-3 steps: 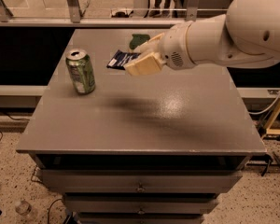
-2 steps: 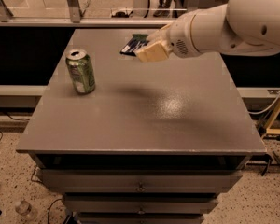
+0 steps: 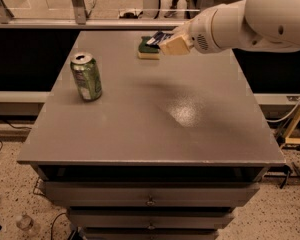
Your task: Move rxbar blueberry near sponge
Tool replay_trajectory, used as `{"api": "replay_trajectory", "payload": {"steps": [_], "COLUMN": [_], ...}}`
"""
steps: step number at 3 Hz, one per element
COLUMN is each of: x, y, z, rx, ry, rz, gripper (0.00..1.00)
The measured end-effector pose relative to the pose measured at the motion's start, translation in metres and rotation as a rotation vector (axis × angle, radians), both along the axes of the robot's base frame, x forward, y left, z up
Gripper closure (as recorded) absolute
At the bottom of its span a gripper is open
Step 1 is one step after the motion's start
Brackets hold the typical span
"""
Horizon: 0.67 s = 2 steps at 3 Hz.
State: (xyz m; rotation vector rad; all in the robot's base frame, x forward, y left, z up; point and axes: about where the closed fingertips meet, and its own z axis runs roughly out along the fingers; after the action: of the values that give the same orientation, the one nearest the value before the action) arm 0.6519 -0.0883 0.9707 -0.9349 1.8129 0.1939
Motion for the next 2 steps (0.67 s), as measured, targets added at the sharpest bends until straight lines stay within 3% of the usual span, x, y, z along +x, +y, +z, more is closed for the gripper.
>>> {"api": "replay_trajectory", "payload": {"steps": [1, 2], "x": [0.015, 0.059], "y": [-0.008, -0.033], "z": [-0.004, -0.019], "rx": [0.025, 0.063], "ry": [0.011, 0.048], "rz": [-0.015, -0.068], "gripper": [1.0, 1.0]}}
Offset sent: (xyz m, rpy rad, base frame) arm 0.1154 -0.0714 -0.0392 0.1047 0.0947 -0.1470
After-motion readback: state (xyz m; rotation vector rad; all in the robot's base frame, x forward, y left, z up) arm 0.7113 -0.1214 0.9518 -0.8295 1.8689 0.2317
